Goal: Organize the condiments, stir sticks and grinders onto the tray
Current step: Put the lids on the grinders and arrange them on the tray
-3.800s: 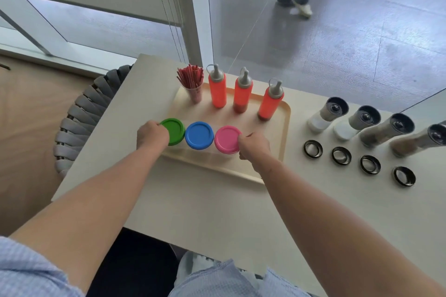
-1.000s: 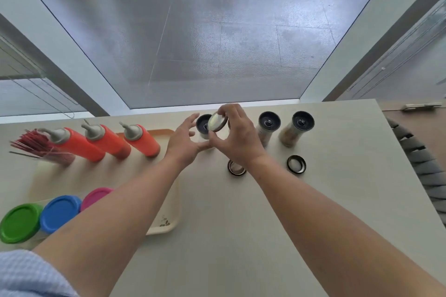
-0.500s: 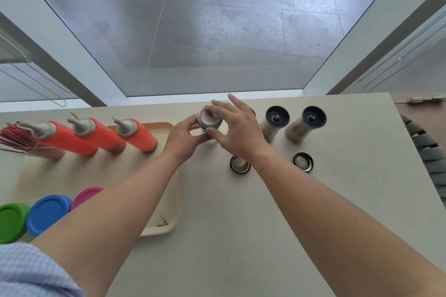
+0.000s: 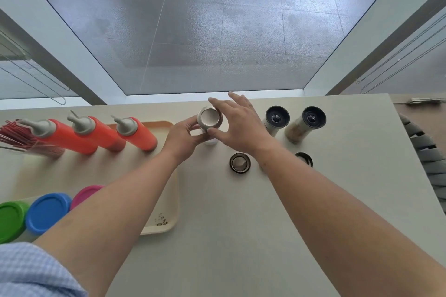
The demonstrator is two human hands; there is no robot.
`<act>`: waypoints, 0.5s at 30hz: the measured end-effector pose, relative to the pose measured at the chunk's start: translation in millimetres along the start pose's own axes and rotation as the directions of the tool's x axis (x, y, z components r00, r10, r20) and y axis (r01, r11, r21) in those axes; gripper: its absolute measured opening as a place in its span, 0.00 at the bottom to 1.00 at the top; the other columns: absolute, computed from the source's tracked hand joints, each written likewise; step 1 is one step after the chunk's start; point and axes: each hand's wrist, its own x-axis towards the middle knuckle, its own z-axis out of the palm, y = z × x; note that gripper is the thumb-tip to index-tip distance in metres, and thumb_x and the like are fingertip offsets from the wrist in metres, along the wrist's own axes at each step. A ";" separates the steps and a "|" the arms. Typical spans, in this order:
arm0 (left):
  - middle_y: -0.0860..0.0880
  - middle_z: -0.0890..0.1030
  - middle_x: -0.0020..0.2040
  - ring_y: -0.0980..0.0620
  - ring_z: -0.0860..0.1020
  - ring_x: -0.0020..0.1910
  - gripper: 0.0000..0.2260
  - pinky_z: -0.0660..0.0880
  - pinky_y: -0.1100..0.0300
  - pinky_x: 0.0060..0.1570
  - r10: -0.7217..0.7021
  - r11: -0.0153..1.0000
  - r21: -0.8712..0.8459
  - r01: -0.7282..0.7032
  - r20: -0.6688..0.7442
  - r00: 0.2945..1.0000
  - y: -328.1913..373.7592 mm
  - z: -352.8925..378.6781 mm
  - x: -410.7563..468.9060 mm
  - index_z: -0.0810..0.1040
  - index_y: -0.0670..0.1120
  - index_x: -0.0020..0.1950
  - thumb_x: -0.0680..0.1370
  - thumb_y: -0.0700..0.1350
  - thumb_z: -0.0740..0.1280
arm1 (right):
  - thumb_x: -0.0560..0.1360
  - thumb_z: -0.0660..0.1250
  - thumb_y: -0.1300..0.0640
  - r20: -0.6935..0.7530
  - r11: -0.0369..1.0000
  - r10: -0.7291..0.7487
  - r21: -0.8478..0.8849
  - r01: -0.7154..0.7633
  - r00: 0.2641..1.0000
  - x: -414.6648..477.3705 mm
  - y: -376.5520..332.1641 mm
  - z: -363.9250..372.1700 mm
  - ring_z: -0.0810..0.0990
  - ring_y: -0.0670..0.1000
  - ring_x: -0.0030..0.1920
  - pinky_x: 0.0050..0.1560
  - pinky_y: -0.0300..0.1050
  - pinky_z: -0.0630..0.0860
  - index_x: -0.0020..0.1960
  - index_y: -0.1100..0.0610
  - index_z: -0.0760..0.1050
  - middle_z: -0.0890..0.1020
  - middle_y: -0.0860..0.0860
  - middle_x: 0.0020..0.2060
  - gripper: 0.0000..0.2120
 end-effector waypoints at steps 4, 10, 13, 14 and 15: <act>0.63 0.84 0.58 0.60 0.79 0.62 0.21 0.73 0.59 0.62 0.003 1.000 -0.011 -0.003 -0.009 1.000 0.2 -0.2 -1.6 0.81 0.60 0.64 0.73 0.49 0.79 | 0.73 0.72 0.39 -0.022 0.999 0.046 0.018 -0.046 0.999 0.1 0.2 4.8 0.57 0.58 0.79 0.80 0.56 0.50 0.71 0.49 0.74 0.75 0.47 0.69 0.30; 0.63 0.85 0.54 0.67 0.79 0.58 0.18 0.71 0.70 0.52 0.010 1.000 0.015 -0.010 0.020 1.000 4.0 -4.3 -3.2 0.83 0.59 0.61 0.73 0.46 0.79 | 0.69 0.74 0.35 -0.013 0.992 0.061 -0.108 -0.062 0.998 8.6 -13.6 -1.7 0.60 0.60 0.75 0.77 0.57 0.55 0.63 0.54 0.76 0.74 0.51 0.66 0.31; 0.63 0.85 0.55 0.65 0.80 0.59 0.17 0.72 0.70 0.53 0.009 1.000 0.014 -0.009 0.034 0.999 3.1 -5.4 -3.2 0.83 0.57 0.61 0.73 0.46 0.79 | 0.71 0.72 0.35 0.103 0.991 0.019 -0.137 -0.005 0.995 14.2 -10.7 -12.6 0.56 0.60 0.77 0.78 0.59 0.52 0.72 0.47 0.73 0.67 0.51 0.75 0.33; 0.62 0.85 0.55 0.63 0.80 0.60 0.17 0.73 0.68 0.54 0.010 1.000 0.013 -0.011 0.029 1.000 2.7 -5.4 -3.1 0.83 0.57 0.61 0.73 0.46 0.79 | 0.71 0.72 0.36 0.110 0.992 0.019 -0.123 -0.006 0.994 13.5 -8.6 -11.7 0.55 0.60 0.77 0.78 0.59 0.52 0.72 0.44 0.72 0.66 0.50 0.75 0.31; 0.62 0.85 0.55 0.63 0.80 0.60 0.17 0.74 0.66 0.56 0.017 1.000 0.012 -0.017 0.024 1.000 1.8 -4.8 -3.0 0.83 0.57 0.61 0.73 0.47 0.79 | 0.71 0.73 0.37 0.100 0.995 0.033 -0.099 -0.023 0.994 11.7 -6.7 -9.8 0.55 0.60 0.77 0.78 0.58 0.53 0.71 0.42 0.73 0.66 0.49 0.75 0.30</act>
